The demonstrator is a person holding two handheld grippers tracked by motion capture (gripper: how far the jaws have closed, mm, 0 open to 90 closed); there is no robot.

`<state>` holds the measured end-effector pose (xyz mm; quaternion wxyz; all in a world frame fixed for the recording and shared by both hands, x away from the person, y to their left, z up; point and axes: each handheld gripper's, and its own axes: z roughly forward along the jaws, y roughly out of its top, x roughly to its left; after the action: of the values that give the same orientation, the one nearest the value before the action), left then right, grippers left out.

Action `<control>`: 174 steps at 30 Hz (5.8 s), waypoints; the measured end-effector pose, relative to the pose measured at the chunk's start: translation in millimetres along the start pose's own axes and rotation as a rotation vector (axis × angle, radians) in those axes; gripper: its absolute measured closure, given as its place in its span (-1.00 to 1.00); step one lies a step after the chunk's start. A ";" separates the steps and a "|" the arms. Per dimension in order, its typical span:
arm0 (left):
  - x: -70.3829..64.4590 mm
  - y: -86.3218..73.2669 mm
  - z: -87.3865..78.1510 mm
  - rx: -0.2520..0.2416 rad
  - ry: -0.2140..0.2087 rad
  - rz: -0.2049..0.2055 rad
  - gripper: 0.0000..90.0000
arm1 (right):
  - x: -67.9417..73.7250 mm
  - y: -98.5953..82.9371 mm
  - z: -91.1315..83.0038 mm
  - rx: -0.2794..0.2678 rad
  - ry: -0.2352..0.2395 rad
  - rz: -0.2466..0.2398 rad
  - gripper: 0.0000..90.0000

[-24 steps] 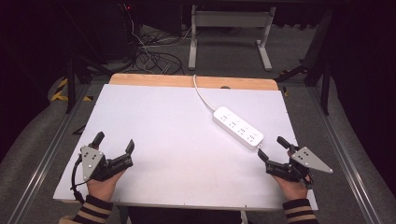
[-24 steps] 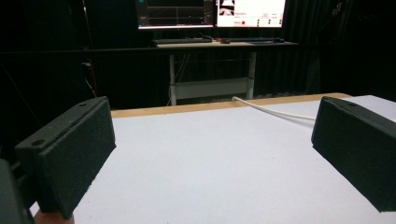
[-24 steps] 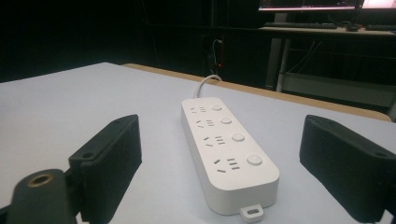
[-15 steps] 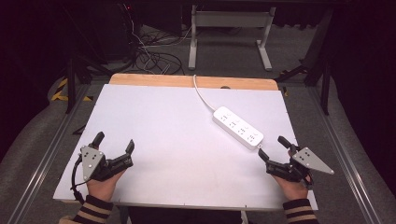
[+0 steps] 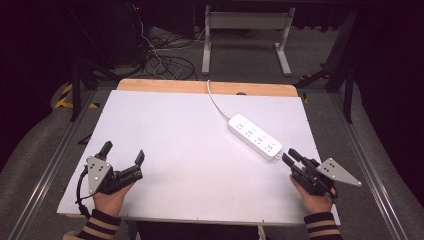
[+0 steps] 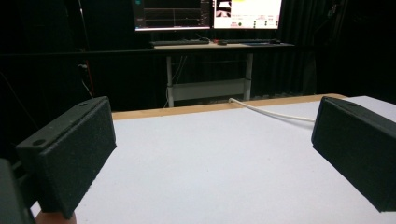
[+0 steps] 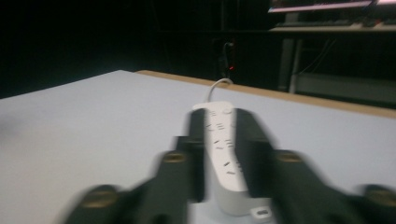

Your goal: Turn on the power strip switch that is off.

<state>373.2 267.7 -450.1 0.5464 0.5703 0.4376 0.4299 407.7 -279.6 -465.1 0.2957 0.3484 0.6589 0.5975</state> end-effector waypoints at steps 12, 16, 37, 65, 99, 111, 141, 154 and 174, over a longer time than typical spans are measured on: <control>-1.0 -1.1 0.9 0.009 0.002 0.006 -0.99 | -12.5 19.7 -3.4 0.048 -0.019 0.144 1.00; 1.0 -1.3 0.0 0.009 0.014 0.006 -0.99 | -11.3 43.2 -0.2 0.088 -0.041 0.102 1.00; 4.4 -1.4 -5.2 0.011 0.029 -0.001 -0.98 | -67.3 95.7 6.9 0.190 -0.157 0.124 1.00; 1.8 -0.9 -5.9 0.008 0.019 0.011 -0.98 | 10.0 227.5 101.1 0.314 0.035 -0.188 1.00; -1.6 -1.9 -5.8 0.016 0.013 0.029 -0.97 | -0.4 50.0 252.4 0.764 -0.104 -0.093 1.00; -0.6 -3.0 -5.1 0.026 0.014 0.021 -0.97 | -4.6 50.0 244.8 0.718 -0.141 -0.115 1.00; -6.9 -3.5 0.2 0.034 0.001 0.041 -0.97 | -9.2 33.4 232.7 0.619 -0.151 -0.018 1.00; -7.1 -3.5 0.4 0.036 -0.001 0.044 -0.97 | -8.0 32.7 232.9 0.616 -0.165 -0.012 1.00; -8.9 -3.4 0.7 0.041 -0.002 0.049 -0.96 | -2.4 36.5 238.4 0.663 -0.204 -0.028 1.00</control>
<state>371.5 259.0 -453.6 0.5242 0.5923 0.4319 0.4334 605.2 -141.4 -455.3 0.2390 0.4744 0.7888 0.3091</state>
